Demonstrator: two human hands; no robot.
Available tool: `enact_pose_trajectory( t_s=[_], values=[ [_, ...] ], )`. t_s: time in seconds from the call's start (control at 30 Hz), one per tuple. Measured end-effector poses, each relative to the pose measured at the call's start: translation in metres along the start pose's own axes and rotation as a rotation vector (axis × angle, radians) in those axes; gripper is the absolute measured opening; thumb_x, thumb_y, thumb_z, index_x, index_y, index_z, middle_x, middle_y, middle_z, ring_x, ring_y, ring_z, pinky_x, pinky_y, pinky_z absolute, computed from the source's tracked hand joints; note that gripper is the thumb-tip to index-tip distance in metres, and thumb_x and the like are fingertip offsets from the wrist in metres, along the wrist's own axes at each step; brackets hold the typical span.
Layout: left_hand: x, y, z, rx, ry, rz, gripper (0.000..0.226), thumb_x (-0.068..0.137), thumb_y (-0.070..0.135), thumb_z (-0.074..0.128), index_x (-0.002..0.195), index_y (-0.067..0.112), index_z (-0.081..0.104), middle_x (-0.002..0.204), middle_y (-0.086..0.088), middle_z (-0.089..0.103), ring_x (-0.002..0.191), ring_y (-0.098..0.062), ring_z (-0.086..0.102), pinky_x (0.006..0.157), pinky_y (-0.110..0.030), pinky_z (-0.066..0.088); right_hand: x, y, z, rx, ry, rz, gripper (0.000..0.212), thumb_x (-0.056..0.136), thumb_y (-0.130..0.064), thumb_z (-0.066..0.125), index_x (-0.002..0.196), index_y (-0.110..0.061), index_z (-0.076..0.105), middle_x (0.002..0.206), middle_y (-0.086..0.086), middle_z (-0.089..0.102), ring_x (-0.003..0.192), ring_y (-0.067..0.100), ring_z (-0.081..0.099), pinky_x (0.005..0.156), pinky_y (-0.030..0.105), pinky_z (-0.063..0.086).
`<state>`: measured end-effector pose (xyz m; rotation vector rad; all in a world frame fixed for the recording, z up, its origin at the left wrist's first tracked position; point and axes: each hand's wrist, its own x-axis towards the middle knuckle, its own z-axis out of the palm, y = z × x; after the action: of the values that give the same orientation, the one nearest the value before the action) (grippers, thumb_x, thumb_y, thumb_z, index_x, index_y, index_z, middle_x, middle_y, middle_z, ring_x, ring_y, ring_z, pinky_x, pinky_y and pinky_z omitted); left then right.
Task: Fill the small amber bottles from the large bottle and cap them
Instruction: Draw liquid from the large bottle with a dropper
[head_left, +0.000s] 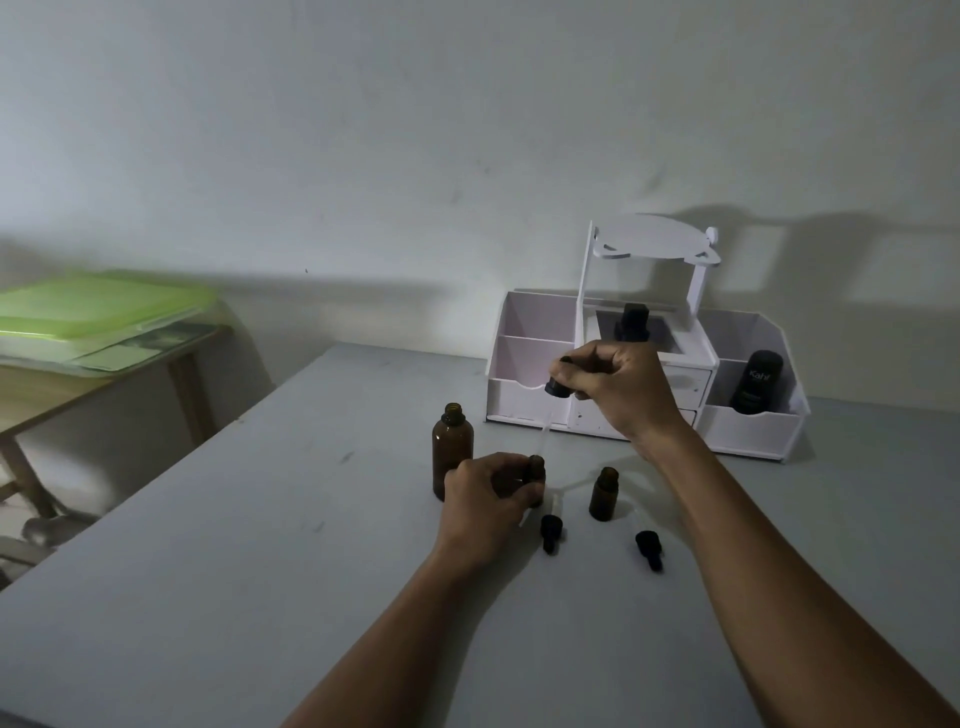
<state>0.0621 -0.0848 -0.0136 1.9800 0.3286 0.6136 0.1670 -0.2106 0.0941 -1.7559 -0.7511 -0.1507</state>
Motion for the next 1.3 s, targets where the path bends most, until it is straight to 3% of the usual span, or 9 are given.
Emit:
enact_pose_trajectory(
  t_s=[0.13,0.27,0.4,0.5,0.73,0.9,1.03,1.17,1.3],
  values=[
    [-0.004,0.001,0.0,-0.001,-0.008,-0.006,0.04,0.084,0.021,0.077,0.123,0.02,0.068,0.11,0.009,0.071,0.09,0.003,0.066,0.085,-0.014,0.055,-0.003,-0.011,-0.002,0.041,0.015,-0.043,0.002,0.085,-0.008,0.076,0.083,-0.007,0.078,0.072,-0.002,0.075,0.063,0.0,0.07,0.062,0.009,0.051],
    [-0.015,0.002,-0.012,0.015,-0.016,0.023,0.046,0.083,0.027,0.077,0.127,0.022,0.064,0.107,0.012,0.066,0.09,0.0,0.065,0.072,-0.008,0.052,-0.004,-0.027,-0.006,0.076,0.097,-0.117,0.01,0.086,-0.01,0.075,0.082,-0.018,0.075,0.066,-0.016,0.073,0.063,-0.003,0.069,0.064,0.01,0.052],
    [-0.028,0.003,-0.051,0.018,0.079,0.079,0.025,0.081,0.036,0.076,0.104,0.027,0.075,0.087,0.019,0.071,0.082,0.007,0.068,0.07,-0.009,0.053,-0.004,-0.046,-0.009,0.187,0.194,-0.161,0.009,0.086,-0.015,0.076,0.084,-0.024,0.076,0.077,-0.007,0.077,0.076,0.018,0.073,0.076,0.033,0.062],
    [-0.021,-0.001,-0.087,-0.028,0.167,0.076,0.01,0.079,0.028,0.08,0.089,0.028,0.079,0.076,0.012,0.076,0.073,-0.002,0.071,0.07,-0.02,0.057,-0.001,-0.06,0.0,0.264,0.2,-0.171,0.005,0.085,-0.017,0.077,0.086,-0.022,0.078,0.078,-0.001,0.078,0.08,0.028,0.074,0.082,0.045,0.062],
    [0.016,-0.017,-0.114,-0.28,0.08,0.022,0.044,0.064,0.039,0.075,0.105,0.021,0.076,0.095,-0.003,0.077,0.09,-0.02,0.072,0.083,-0.047,0.058,0.007,-0.063,0.037,0.322,0.172,-0.11,0.009,0.084,-0.016,0.078,0.082,-0.025,0.078,0.079,0.001,0.078,0.082,0.029,0.075,0.083,0.05,0.061],
    [0.022,-0.034,-0.106,-0.264,-0.074,0.029,0.048,0.064,0.032,0.076,0.111,0.021,0.074,0.102,-0.005,0.076,0.098,-0.021,0.072,0.089,-0.041,0.056,0.011,-0.05,0.044,0.297,0.146,-0.091,0.01,0.084,-0.013,0.078,0.082,-0.023,0.078,0.077,-0.002,0.078,0.079,0.02,0.075,0.082,0.045,0.062],
    [0.022,-0.036,-0.103,-0.224,-0.104,0.045,0.043,0.067,0.018,0.077,0.11,0.017,0.075,0.099,-0.004,0.077,0.092,-0.018,0.073,0.08,-0.027,0.057,0.013,-0.046,0.049,0.299,0.135,-0.07,0.006,0.084,-0.014,0.078,0.082,-0.02,0.078,0.078,0.001,0.078,0.08,0.025,0.075,0.082,0.045,0.062],
    [0.021,-0.037,-0.104,-0.21,-0.11,0.053,0.044,0.066,0.015,0.079,0.109,0.018,0.074,0.099,-0.001,0.077,0.09,-0.014,0.073,0.08,-0.025,0.058,0.012,-0.045,0.056,0.258,0.102,-0.088,0.006,0.083,-0.017,0.079,0.08,-0.022,0.078,0.079,0.004,0.077,0.081,0.032,0.073,0.081,0.045,0.062],
    [0.023,-0.039,-0.104,-0.201,-0.108,0.053,0.043,0.068,0.013,0.08,0.11,0.018,0.074,0.099,0.0,0.077,0.091,-0.015,0.074,0.083,-0.028,0.059,0.01,-0.044,0.06,0.187,0.063,-0.134,0.011,0.085,-0.018,0.077,0.08,-0.027,0.076,0.075,-0.007,0.077,0.072,0.013,0.074,0.075,0.027,0.062]
  ],
)
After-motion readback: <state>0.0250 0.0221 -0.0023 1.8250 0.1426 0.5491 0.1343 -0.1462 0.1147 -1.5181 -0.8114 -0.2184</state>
